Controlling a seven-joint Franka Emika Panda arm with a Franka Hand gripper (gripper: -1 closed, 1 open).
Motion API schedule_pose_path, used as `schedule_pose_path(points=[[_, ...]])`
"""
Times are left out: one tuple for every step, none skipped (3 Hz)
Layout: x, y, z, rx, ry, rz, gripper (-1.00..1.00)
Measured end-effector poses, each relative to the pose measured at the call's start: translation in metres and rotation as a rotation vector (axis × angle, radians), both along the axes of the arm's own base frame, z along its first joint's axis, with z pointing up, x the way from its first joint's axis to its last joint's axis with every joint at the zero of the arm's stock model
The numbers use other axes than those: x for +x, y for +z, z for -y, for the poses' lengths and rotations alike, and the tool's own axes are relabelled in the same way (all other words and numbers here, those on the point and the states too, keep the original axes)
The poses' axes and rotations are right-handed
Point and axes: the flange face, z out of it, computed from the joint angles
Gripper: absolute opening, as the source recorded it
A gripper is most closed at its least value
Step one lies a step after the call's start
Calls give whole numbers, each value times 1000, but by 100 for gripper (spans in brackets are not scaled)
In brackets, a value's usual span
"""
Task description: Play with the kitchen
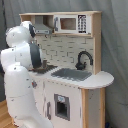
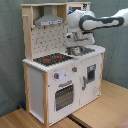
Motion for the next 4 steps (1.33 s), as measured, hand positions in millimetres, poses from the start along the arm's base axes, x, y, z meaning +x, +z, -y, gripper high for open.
schedule_pose_path(points=[[-9,-4,13,-16,-25,2,-100],[-19,-7,26,-30,-48,7,-100],[-28,-8,40,-41,-70,18,-100],[-36,-8,53,-49,-92,32,-100]])
